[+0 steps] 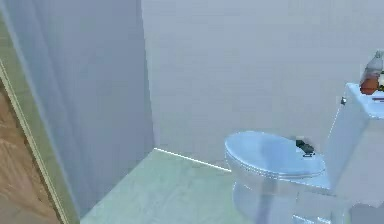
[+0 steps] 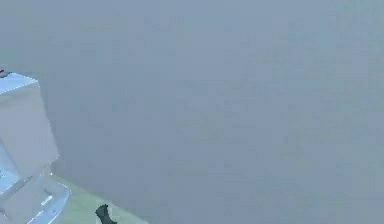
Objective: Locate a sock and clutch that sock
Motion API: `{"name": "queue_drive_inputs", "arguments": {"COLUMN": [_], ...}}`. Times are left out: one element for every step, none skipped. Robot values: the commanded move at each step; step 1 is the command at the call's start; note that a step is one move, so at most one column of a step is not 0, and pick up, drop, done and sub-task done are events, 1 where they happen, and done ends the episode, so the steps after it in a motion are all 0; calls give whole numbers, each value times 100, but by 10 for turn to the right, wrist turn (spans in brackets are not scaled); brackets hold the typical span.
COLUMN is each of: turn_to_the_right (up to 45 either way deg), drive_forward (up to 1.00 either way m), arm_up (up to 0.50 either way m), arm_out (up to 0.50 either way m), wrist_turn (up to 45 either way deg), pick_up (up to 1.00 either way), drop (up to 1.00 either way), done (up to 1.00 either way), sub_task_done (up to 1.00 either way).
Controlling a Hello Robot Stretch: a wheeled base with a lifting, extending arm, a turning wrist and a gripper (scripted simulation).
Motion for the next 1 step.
{"name": "queue_drive_inputs", "arguments": {"turn_to_the_right": [-300], "drive_forward": [0], "arm_up": [0], "arm_out": [0], "wrist_turn": [0], "pick_up": [0], "drop": [0], "done": [0], "sub_task_done": [0]}}
